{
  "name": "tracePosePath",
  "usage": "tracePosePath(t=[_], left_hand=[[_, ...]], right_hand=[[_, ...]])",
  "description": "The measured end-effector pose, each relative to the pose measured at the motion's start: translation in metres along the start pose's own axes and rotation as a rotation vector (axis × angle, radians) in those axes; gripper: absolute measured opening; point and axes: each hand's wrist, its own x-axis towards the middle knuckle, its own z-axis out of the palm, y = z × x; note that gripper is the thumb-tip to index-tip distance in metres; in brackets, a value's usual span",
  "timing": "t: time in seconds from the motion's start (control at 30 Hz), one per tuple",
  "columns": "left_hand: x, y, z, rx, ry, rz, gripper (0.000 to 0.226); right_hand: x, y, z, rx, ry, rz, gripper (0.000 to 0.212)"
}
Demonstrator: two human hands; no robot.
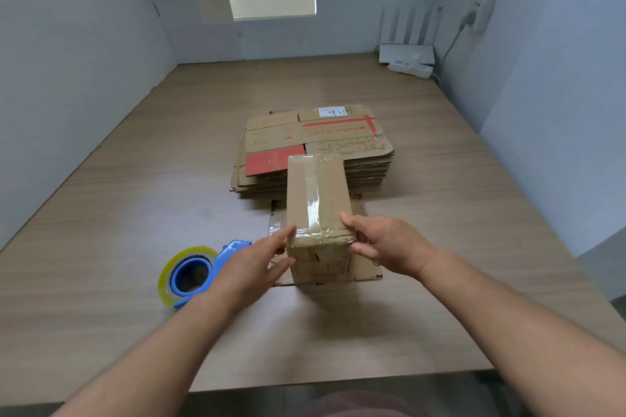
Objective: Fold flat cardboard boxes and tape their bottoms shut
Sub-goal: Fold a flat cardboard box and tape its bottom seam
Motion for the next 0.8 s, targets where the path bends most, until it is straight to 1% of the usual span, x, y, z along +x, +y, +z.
tracePosePath(t=[0.1, 0.2, 0.3, 0.4, 0.47, 0.53, 0.57, 0.6, 0.67, 0.73, 0.8], left_hand=[[0.013, 0.003, -0.006, 0.136, 0.027, 0.05, 0.05], [0.011, 0.0, -0.002, 0.045, 0.06, 0.056, 0.044], [0.013, -0.003, -0.001, -0.058, 0.074, 0.064, 0.04], [0.013, -0.004, -0.002, -0.052, 0.089, 0.078, 0.041], [0.013, -0.003, -0.002, -0.097, 0.089, 0.05, 0.041], [0.016, 0.007, -0.005, -0.31, 0.089, -0.018, 0.038], [0.019, 0.014, -0.006, -0.446, 0.099, -0.069, 0.041], [0.023, 0.02, -0.007, -0.567, 0.112, -0.123, 0.047], [0.033, 0.028, -0.009, -0.73, 0.108, -0.25, 0.061], [0.042, 0.029, -0.01, -0.808, 0.041, -0.377, 0.072], [0.044, 0.027, -0.009, -0.771, -0.034, -0.438, 0.078]], right_hand=[[0.0, 0.001, 0.0, -0.021, -0.013, 0.002, 0.057], [-0.003, 0.001, 0.005, -0.049, -0.009, -0.028, 0.055], [-0.006, 0.004, 0.01, -0.043, 0.049, -0.074, 0.051], [-0.009, 0.004, 0.012, 0.007, 0.097, -0.091, 0.048], [-0.011, 0.002, 0.013, 0.142, 0.113, 0.0, 0.045], [-0.009, -0.004, 0.012, 0.413, 0.171, 0.169, 0.034], [-0.006, -0.009, 0.01, 0.565, 0.206, 0.258, 0.032], [-0.001, -0.015, 0.008, 0.703, 0.23, 0.339, 0.035], [0.009, -0.023, 0.004, 0.905, 0.236, 0.454, 0.052], [0.015, -0.026, 0.002, 0.992, 0.232, 0.545, 0.059], [0.014, -0.021, 0.001, 0.995, 0.277, 0.65, 0.058]])
